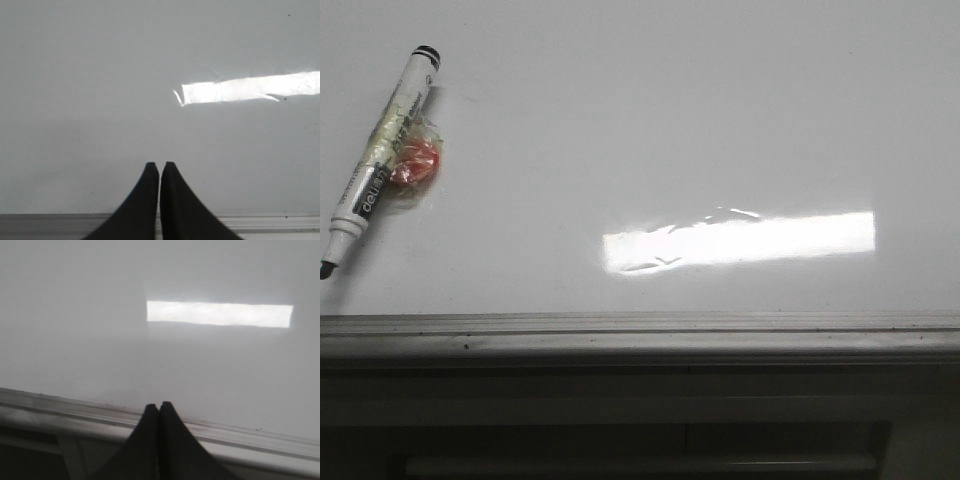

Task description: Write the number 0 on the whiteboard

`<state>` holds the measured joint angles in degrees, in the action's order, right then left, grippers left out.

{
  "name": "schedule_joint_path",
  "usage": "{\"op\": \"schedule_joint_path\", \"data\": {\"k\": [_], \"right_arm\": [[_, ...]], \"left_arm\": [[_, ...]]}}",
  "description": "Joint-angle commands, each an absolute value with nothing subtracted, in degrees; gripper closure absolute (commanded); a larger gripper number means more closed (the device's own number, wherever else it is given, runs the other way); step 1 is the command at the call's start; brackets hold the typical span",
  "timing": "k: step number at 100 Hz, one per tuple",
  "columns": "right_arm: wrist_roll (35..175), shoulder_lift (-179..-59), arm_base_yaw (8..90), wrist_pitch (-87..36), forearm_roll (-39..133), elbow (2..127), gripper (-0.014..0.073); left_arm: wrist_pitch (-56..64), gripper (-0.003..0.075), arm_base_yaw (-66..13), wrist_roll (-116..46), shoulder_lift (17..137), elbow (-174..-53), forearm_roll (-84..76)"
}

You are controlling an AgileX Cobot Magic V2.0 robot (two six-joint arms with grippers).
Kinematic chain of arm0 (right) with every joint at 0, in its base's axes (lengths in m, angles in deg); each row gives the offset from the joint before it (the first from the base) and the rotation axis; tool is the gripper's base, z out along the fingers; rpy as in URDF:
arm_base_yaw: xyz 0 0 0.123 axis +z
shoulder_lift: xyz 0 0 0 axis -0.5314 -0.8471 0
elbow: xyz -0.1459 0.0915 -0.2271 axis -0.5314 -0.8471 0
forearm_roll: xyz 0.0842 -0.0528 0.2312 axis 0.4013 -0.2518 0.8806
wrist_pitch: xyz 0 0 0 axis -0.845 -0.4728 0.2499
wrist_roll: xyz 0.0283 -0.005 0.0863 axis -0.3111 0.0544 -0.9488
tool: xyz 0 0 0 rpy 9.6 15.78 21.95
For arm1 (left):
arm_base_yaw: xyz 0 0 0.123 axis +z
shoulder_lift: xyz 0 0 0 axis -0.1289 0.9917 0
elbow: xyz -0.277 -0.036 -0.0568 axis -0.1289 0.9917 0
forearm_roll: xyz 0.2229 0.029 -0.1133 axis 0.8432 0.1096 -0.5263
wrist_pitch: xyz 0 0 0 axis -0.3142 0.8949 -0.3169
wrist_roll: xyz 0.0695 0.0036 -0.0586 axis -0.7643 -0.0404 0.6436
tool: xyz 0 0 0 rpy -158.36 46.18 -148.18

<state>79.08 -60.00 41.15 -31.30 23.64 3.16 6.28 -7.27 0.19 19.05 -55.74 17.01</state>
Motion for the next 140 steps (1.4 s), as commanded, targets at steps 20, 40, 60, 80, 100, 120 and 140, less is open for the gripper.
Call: {"op": "schedule_joint_path", "data": {"k": [20, 40, 60, 80, 100, 120, 140], "right_arm": [[79.6, -58.9, 41.0, -29.8, 23.5, 2.5, 0.0662], [79.6, -58.9, 41.0, -29.8, 23.5, 2.5, 0.0662], [79.6, -58.9, 41.0, -29.8, 23.5, 2.5, 0.0662], [79.6, -58.9, 41.0, -29.9, 23.5, 2.5, 0.0662], [79.6, -58.9, 41.0, -26.1, 22.4, 2.5, 0.0662], [79.5, -58.9, 41.0, -9.9, 22.4, 2.5, 0.0662], [78.9, -58.9, 41.0, 1.0, 27.4, 2.9, 0.0662]], "left_arm": [[2.3, 0.0740, -7.2, 0.2, 17.5, -54.0, 16.4], [2.3, 0.0740, -7.2, 0.2, 17.5, -54.0, 16.4], [2.3, 0.0740, -7.2, 0.2, 17.5, -54.0, 16.4], [2.3, 0.0740, -7.2, 0.2, 17.5, -54.0, 16.4], [2.3, 0.0740, -7.2, 0.2, 17.5, -54.0, 16.5], [1.1, 0.0740, -7.3, 0.2, 17.5, -54.0, 1.2], [-1.9, 0.0740, -7.3, 0.2, 17.5, -54.0, -27.6]]}}
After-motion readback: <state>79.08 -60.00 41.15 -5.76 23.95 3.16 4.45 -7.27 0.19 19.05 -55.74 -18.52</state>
